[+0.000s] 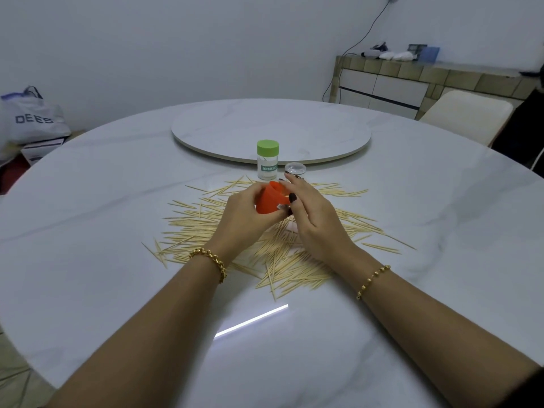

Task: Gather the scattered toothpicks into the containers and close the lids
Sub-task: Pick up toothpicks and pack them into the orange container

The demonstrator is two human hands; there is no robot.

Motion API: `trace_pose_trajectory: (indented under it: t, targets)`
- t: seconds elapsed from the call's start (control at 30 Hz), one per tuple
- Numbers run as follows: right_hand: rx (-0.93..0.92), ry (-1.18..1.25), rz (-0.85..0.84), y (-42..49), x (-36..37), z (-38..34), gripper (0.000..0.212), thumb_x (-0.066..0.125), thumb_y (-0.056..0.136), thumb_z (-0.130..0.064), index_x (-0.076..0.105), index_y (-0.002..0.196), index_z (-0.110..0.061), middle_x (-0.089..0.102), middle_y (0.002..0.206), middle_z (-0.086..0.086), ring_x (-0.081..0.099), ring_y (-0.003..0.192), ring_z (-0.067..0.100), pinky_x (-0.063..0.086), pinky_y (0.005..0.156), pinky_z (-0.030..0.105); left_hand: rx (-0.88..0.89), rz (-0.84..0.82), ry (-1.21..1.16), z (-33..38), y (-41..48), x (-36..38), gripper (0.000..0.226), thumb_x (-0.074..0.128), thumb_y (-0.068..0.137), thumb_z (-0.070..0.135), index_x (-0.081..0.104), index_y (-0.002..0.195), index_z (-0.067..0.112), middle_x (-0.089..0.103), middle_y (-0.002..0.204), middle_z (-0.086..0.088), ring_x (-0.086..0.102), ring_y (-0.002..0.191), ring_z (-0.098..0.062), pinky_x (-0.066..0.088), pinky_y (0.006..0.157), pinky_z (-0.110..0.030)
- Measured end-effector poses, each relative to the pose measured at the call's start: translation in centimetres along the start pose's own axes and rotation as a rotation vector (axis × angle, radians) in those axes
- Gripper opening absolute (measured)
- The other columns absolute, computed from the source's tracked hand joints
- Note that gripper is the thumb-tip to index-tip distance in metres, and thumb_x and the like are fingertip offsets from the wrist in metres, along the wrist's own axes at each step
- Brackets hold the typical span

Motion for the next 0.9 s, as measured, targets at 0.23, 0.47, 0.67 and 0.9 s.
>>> trace_pose_trajectory:
  t: [0.23,0.47,0.67,0.9]
  targets:
    - [0.082,0.088,-0.051,0.2,-1.4,0.8,0.039,0.040,0.101,-0.025,0.047,0.139,-0.028,0.048,0.143,-0.009,0.039,0.132,0.000,0.036,0.109,0.025,0.012,-0.009,0.026,0.2,0.0,0.1,0.049,0.076,0.076,0.039,0.059,0.119,0.023,0.062,0.104,0.013,0.057,0.097,-0.003,0.042,0.068,-0.002]
    - [0.330,-0.008,-0.168,0.3,-5.4,3.3,0.033,0.043,0.098,-0.040,0.063,0.120,-0.025,0.066,0.113,-0.008,0.058,0.110,0.009,0.044,0.097,0.030,0.021,-0.041,0.024,0.8,-0.3,0.5,0.059,0.075,0.076,0.041,0.055,0.126,0.019,0.060,0.112,0.007,0.055,0.104,-0.010,0.042,0.068,-0.008]
    - [0.474,-0.255,-0.206,-2.7,-9.3,6.6,0.026,0.059,0.092,-0.028,0.067,0.116,-0.021,0.067,0.111,-0.005,0.059,0.103,0.008,0.038,0.082,0.019,0.027,-0.088,0.022,1.3,-0.9,1.3,0.053,0.073,0.079,0.039,0.055,0.125,0.023,0.059,0.113,0.008,0.054,0.103,-0.009,0.039,0.063,-0.003]
    - [0.558,-0.455,-0.242,-4.9,-13.6,7.9,0.035,0.073,0.082,-0.034,0.068,0.113,-0.018,0.067,0.105,-0.003,0.060,0.094,0.012,0.039,0.074,0.018,0.037,-0.097,-0.015,2.2,-1.1,1.6,0.051,0.075,0.078,0.038,0.056,0.123,0.024,0.059,0.112,0.008,0.054,0.104,-0.009,0.039,0.067,-0.006]
Point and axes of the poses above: each hand's wrist, its own y-axis towards the middle knuckle, its own x-axis out of the palm, z = x × y, the point moved 7 cm from there along y, towards the middle knuckle
